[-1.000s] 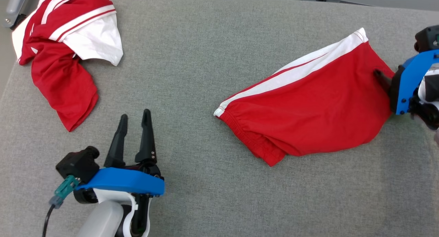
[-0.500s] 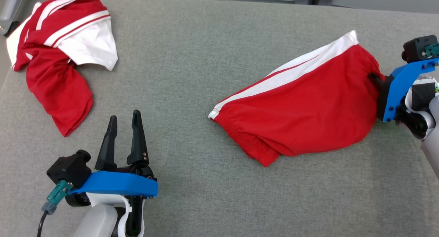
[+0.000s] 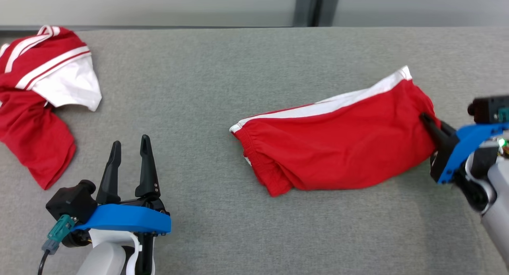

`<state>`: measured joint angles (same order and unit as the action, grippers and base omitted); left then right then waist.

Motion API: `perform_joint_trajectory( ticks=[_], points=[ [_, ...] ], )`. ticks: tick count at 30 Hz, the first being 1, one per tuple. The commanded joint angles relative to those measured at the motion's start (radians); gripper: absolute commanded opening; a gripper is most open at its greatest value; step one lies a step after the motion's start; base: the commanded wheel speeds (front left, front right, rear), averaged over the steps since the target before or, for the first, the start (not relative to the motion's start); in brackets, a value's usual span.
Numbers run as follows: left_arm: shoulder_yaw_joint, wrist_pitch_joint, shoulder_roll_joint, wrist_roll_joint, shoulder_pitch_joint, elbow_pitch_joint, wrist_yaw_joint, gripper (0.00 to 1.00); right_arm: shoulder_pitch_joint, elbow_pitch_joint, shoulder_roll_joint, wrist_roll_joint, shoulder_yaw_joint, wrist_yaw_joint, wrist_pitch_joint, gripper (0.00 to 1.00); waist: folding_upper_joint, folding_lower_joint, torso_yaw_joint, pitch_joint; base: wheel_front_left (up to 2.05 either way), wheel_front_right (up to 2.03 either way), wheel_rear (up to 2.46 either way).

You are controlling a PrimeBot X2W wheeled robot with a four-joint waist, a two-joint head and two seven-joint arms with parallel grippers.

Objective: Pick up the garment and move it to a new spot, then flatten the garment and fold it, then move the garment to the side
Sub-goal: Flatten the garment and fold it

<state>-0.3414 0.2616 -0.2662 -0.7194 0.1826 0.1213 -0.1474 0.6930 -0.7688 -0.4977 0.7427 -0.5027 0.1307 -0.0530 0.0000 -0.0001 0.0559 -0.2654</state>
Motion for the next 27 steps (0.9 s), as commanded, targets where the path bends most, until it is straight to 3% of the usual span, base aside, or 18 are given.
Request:
perform_joint_trajectory(
  ticks=[1,10,17,27],
  points=[
    [-0.004,0.005,-0.009,0.012,-0.011,0.001,0.001,1.0,-0.058,0.011,0.014,0.012,0.029,0.0,0.037,0.0,0.0,0.0001,-0.027,0.023,0.0,0.0,0.0],
    [-0.033,0.005,-0.023,0.06,-0.018,0.008,-0.017,1.0,-0.209,0.022,0.089,0.005,0.155,0.0,0.151,0.0,0.0,0.0001,-0.06,0.05,0.0,0.0,0.0],
    [-0.058,0.002,-0.008,0.07,-0.014,0.014,-0.016,1.0,-0.241,0.031,0.134,-0.033,0.224,0.0,0.163,0.0,0.0,0.0001,-0.058,0.052,0.0,0.0,0.0],
    [-0.066,0.003,0.006,0.067,-0.003,0.026,-0.013,1.0,-0.147,0.159,0.224,-0.126,0.18,0.0,0.121,0.0,0.0,0.0001,-0.024,0.073,0.0,0.0,0.0]
  ],
)
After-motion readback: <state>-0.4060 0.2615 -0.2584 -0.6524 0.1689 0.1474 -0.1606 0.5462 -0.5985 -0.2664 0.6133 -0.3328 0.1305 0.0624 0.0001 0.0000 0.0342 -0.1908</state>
